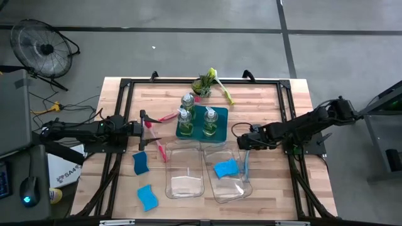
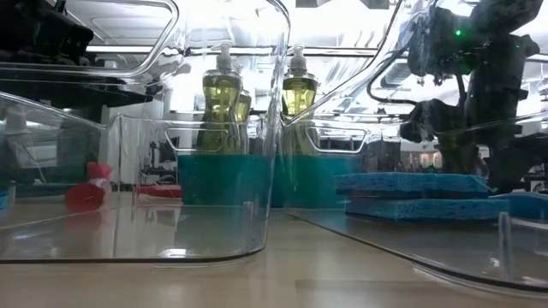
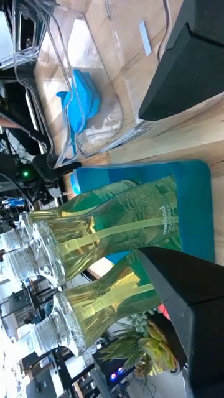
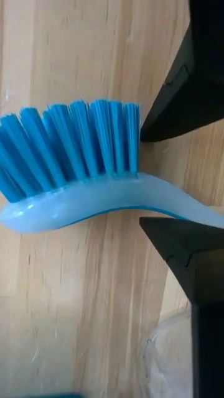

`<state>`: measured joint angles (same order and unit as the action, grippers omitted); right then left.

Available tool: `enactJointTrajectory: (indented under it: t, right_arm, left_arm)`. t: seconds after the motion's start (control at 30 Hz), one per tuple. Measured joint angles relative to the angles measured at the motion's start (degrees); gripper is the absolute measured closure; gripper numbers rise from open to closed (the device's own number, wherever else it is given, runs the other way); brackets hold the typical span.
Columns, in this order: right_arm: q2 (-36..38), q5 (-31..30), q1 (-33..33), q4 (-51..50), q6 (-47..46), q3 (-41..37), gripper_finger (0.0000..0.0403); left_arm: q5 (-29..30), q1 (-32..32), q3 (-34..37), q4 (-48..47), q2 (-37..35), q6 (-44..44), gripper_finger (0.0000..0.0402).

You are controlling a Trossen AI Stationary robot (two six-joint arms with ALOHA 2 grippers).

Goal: Pick & Place Kitchen Sink Supplies
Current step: Put the blue dish brush into the left transparent bin

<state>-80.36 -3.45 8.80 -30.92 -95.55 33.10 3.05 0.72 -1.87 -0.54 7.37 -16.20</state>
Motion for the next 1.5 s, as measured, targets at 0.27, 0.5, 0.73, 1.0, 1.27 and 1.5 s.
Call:
enactJointTrajectory:
  t: [0.27, 0.5, 0.73, 1.0, 1.27, 1.5]
  right_arm:
    - [-0.1, 0.3, 0.0, -1.7, 0.5, -0.1, 0.0256]
    - [-0.2, 0.7, 0.0, -2.8, 1.5, -0.1, 0.0306]
    - [2.6, 0.9, 0.0, -3.9, 4.0, -0.4, 0.0339]
    - [8.9, 0.6, 0.8, -5.8, 4.5, -0.5, 0.0338]
    - [18.2, -2.5, 4.6, -6.1, 3.4, -0.4, 0.0339]
    - [26.7, -8.3, 8.2, -6.1, 3.1, -0.3, 0.0339]
  left_arm:
    - [0.0, 0.0, 0.0, 0.0, 0.0, 0.0, 0.0057]
    - [0.0, 0.0, 0.0, 0.0, 0.0, 0.0, 0.0057]
    - [0.0, 0.0, 0.0, 0.0, 0.0, 0.0, 0.0057]
    - [0.0, 0.0, 0.0, 0.0, 0.0, 0.0, 0.0057]
    - [0.0, 0.0, 0.0, 0.0, 0.0, 0.0, 0.0057]
    - [0.0, 0.0, 0.0, 0.0, 0.0, 0.0, 0.0057]
